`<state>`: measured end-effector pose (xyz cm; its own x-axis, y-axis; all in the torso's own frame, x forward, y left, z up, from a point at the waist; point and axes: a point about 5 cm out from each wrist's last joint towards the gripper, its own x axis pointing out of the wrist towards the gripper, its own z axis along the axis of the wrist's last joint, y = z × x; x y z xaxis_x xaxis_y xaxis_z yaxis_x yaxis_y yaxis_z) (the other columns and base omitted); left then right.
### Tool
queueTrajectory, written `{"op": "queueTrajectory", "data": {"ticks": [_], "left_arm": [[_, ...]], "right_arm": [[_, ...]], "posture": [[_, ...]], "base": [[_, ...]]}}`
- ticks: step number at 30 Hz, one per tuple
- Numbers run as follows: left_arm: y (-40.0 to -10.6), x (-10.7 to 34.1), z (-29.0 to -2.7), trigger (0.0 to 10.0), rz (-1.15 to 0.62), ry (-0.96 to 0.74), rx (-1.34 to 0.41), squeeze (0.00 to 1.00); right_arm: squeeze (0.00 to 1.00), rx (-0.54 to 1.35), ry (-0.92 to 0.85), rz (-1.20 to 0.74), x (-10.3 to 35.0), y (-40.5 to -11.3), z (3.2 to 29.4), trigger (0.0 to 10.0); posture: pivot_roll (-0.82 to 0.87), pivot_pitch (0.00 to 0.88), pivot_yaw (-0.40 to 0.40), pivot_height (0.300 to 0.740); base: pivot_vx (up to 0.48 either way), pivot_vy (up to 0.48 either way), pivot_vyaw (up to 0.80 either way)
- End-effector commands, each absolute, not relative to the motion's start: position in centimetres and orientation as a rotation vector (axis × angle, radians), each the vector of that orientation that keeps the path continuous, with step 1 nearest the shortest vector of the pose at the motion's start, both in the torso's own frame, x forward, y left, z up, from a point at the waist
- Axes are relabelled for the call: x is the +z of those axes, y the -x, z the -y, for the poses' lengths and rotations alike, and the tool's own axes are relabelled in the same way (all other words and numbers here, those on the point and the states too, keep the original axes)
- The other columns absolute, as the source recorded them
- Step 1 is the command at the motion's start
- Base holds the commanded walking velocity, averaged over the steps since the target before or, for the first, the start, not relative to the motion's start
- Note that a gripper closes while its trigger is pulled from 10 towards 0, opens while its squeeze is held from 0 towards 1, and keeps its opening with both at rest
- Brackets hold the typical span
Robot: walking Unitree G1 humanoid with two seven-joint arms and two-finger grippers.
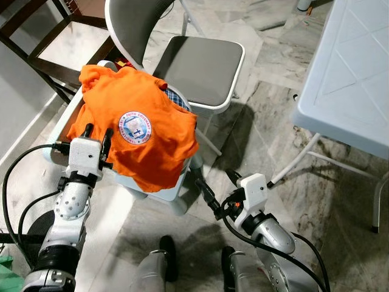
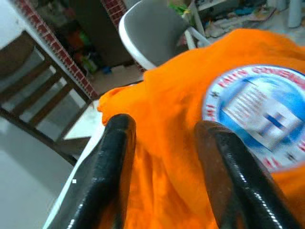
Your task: Hang hanger
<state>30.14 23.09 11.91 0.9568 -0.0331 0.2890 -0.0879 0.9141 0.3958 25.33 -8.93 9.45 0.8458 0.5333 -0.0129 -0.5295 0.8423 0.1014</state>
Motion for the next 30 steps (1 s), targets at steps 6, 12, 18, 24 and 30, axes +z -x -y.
{"op": "queueTrajectory", "data": {"ticks": [6, 12, 18, 24, 30], "left_arm": [[-29.0, 10.9, -24.3, 10.0, 0.24, -0.503, 0.076, 1.0], [-28.9, 10.4, -25.0, 10.0, 0.183, -0.538, 0.083, 1.0], [-29.2, 10.2, -24.1, 10.0, 0.181, -0.537, 0.0, 1.0], [-28.8, 10.2, -21.3, 10.0, 0.239, -0.534, -0.124, 1.0], [-27.8, 8.0, -18.1, 10.0, 0.184, -0.52, -0.326, 1.0]], "right_arm": [[0.0, 0.597, -0.096, -0.061, 8.9, -25.1, 8.2, 10.0], [0.0, 0.595, -0.101, -0.06, 8.8, -25.3, 8.1, 10.0], [0.0, 0.608, -0.083, -0.052, 9.2, -25.7, 8.5, 10.0], [0.0, 0.602, -0.072, -0.047, 9.3, -25.8, 8.9, 10.0], [0.0, 0.597, -0.073, -0.051, 9.1, -25.4, 8.7, 10.0]], "posture": [[-0.11, 0.348, 0.074, 0.74], [-0.09, 0.334, 0.072, 0.74], [-0.1, 0.335, 0.056, 0.74], [-0.12, 0.35, 0.047, 0.74], [-0.14, 0.361, 0.064, 0.74]], "base": [[0.0, 0.0, 0.0], [0.0, 0.0, 0.0], [0.0, 0.0, 0.0], [0.0, 0.0, 0.0], [0.0, 0.0, 0.0]]}}
